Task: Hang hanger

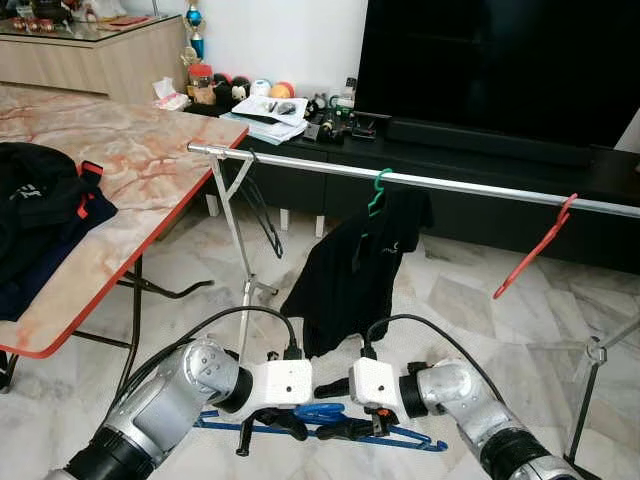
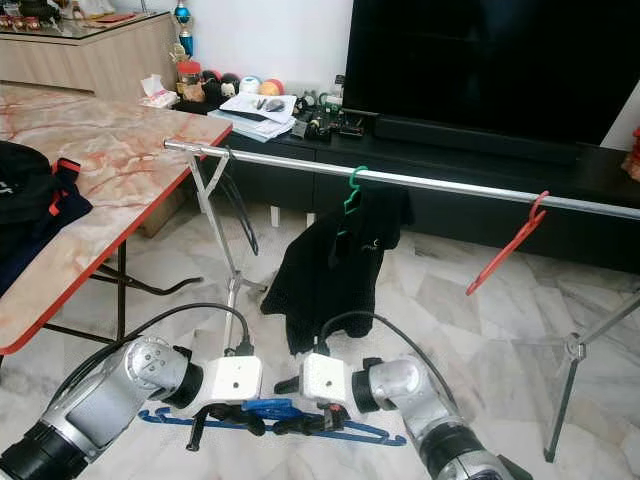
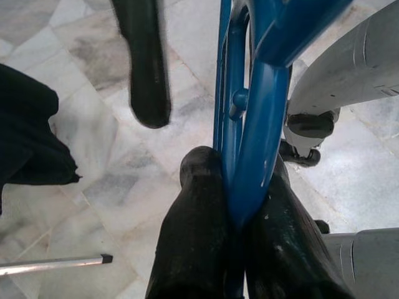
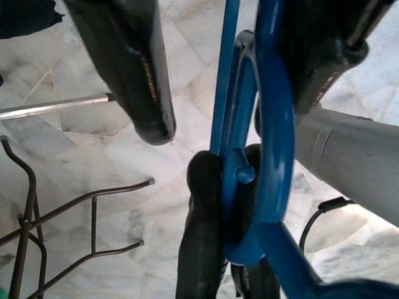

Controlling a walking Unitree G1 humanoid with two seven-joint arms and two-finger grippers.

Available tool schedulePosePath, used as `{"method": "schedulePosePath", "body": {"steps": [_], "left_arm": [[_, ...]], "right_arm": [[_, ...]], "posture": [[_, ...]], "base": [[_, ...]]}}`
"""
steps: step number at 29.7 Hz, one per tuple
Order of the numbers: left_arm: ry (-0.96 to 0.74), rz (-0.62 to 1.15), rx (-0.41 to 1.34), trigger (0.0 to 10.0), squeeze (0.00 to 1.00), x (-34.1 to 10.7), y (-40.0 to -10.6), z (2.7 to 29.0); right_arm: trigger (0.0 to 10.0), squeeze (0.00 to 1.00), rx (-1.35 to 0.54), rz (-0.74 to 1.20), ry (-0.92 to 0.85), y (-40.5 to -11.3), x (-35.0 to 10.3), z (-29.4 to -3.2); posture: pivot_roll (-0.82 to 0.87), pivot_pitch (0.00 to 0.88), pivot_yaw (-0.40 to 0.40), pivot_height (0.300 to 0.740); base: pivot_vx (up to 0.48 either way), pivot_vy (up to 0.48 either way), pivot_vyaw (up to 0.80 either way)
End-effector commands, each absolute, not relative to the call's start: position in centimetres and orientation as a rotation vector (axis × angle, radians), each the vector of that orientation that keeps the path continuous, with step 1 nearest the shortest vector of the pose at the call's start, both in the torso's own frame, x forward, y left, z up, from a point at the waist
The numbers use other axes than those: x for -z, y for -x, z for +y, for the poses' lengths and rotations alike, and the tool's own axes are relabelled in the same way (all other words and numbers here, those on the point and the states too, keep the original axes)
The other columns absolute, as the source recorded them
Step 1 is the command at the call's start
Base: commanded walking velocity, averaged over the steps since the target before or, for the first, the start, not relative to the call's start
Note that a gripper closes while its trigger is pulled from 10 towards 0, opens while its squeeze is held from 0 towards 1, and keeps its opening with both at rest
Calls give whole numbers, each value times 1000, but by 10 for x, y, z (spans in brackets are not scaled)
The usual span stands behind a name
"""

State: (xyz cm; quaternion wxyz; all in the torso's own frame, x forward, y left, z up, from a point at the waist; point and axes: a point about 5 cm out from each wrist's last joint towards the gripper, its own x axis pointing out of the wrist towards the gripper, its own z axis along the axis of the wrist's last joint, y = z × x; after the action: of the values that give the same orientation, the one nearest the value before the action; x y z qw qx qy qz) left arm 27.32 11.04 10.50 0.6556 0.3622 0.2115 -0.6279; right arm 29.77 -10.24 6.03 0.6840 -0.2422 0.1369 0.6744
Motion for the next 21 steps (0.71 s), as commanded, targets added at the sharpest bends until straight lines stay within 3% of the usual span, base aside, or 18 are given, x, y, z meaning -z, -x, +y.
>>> {"method": "schedulePosePath", "body": {"steps": [1, 21], "left_arm": [[-823, 414, 1437, 10000, 0, -117, -276, 103], [-834, 379, 1391, 10000, 0, -120, -282, 103]], "right_arm": [[0, 0, -1509, 347, 583, -298, -57, -107], [0, 0, -1477, 402, 662, -298, -49, -113]], "posture": [[189, 0, -53, 740], [192, 0, -50, 740]], "base": [[0, 0, 0], [0, 0, 0]]}}
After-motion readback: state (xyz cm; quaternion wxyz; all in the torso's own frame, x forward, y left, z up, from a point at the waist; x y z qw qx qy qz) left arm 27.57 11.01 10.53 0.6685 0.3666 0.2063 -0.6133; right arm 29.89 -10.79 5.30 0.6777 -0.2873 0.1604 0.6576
